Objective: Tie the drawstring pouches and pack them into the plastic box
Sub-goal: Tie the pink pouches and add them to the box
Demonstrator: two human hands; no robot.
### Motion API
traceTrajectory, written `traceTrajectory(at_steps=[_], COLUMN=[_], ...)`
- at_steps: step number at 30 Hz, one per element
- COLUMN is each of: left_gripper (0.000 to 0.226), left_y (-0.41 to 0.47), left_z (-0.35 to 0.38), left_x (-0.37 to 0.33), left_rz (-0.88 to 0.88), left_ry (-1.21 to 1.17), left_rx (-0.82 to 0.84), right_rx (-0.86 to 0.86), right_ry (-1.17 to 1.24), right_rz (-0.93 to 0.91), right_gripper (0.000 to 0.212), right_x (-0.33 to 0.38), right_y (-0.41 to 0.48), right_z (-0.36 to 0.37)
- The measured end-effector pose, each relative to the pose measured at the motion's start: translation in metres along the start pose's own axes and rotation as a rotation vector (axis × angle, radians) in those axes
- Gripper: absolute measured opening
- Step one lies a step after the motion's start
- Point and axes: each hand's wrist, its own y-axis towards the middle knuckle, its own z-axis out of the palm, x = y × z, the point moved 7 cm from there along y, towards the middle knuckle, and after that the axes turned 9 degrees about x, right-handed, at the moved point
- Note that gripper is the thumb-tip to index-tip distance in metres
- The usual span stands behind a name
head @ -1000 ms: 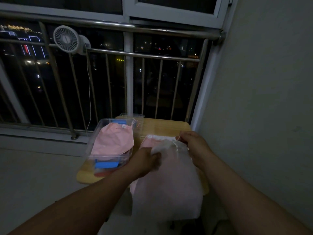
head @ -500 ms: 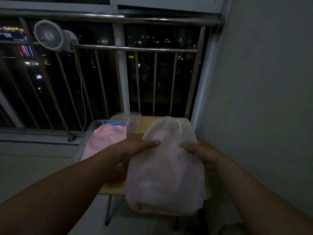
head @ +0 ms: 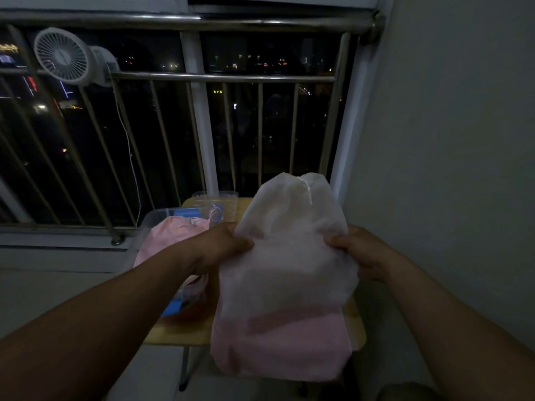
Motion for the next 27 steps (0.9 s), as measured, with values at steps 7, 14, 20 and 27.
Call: traceTrajectory(at_steps=[7,14,20,27], left_gripper=[0.009,0.037,0.030,0.080], left_y=[-0.006,-0.015,-0.026,-0.022], left_z=[-0.008,-0.019,-0.018,-0.018], left_x=[-0.005,-0.011,-0.016,0.027], left_rz=[0.149,0.239,0.206,0.032], left_ry=[-0.198,-0.104,-0.135,-0.504], left_rx=[-0.074,-0.252,-0.146,-0.155], right_rx=[0.108,0.276,-0.050,-0.244], right_ry=[0.140,0.189,0.005,-0.118], right_rz=[-0.024,0.149,0.057,-0.223], right_gripper=[0.013,0.065,0.029,0.010], right_x=[-0.008,-0.027,-0.028,0.018], right_y=[0.002,-0.003,0.005,0.002], right_z=[0.007,0.031,0.034,0.035])
